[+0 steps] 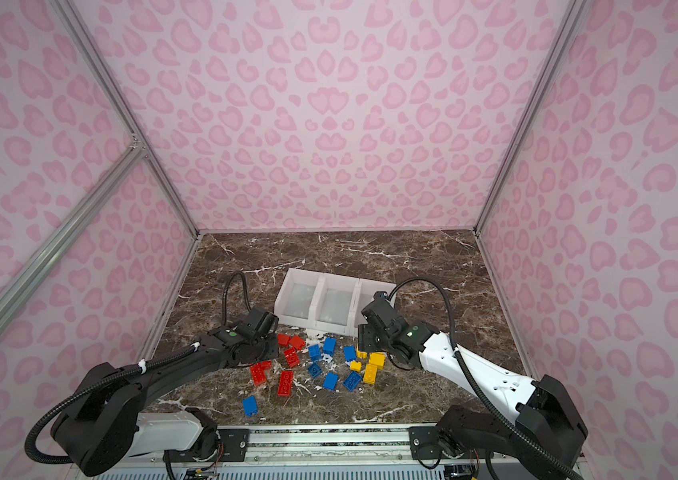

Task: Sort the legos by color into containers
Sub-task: 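Grasp a long red brick with the left gripper while the right gripper withdraws, then lift the red brick into the nearest compartment and open the left gripper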

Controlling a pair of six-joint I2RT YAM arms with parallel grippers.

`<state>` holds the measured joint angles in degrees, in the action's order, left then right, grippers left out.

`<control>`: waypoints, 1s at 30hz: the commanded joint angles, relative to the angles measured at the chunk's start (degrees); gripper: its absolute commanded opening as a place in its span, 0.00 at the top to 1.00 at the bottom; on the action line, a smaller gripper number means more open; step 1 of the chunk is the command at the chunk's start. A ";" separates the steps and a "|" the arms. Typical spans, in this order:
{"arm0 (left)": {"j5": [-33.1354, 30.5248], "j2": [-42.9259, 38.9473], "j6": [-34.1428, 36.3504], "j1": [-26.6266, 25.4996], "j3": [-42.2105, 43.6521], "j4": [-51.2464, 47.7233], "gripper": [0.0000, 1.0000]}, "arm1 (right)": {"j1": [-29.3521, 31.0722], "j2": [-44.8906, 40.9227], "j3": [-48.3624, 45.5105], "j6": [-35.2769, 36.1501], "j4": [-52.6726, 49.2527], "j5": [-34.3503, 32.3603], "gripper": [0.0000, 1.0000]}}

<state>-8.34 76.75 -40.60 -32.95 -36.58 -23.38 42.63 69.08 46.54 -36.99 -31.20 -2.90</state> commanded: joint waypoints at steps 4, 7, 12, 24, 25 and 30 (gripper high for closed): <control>-1.90 3.22 0.87 -1.54 -2.21 0.75 0.71 | 0.00 -0.77 -0.30 0.07 -0.88 -0.74 0.25; -2.09 3.75 0.70 -2.29 -2.36 0.68 0.74 | 0.06 -0.96 -0.99 -0.69 -0.69 -0.80 0.26; -2.37 2.98 1.04 -2.59 -3.79 -0.94 0.79 | 0.08 -1.64 -1.28 -1.40 -1.10 -0.39 0.27; -4.61 9.82 13.99 0.11 -30.76 -5.29 0.76 | 0.08 -4.15 2.04 -0.53 -5.88 -2.94 0.27; -3.89 11.83 14.98 0.88 -33.14 -5.19 0.76 | 0.08 -4.63 1.80 -0.97 -6.04 -3.18 0.27; 1.74 26.09 19.39 3.74 -44.75 -3.71 0.74 | 0.08 -8.33 -1.49 -3.66 -5.49 -4.44 0.27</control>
<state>-10.20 97.69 -25.80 -29.98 -76.99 -27.29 42.70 61.95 46.44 -38.63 -36.01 -5.63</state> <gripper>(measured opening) 0.280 0.729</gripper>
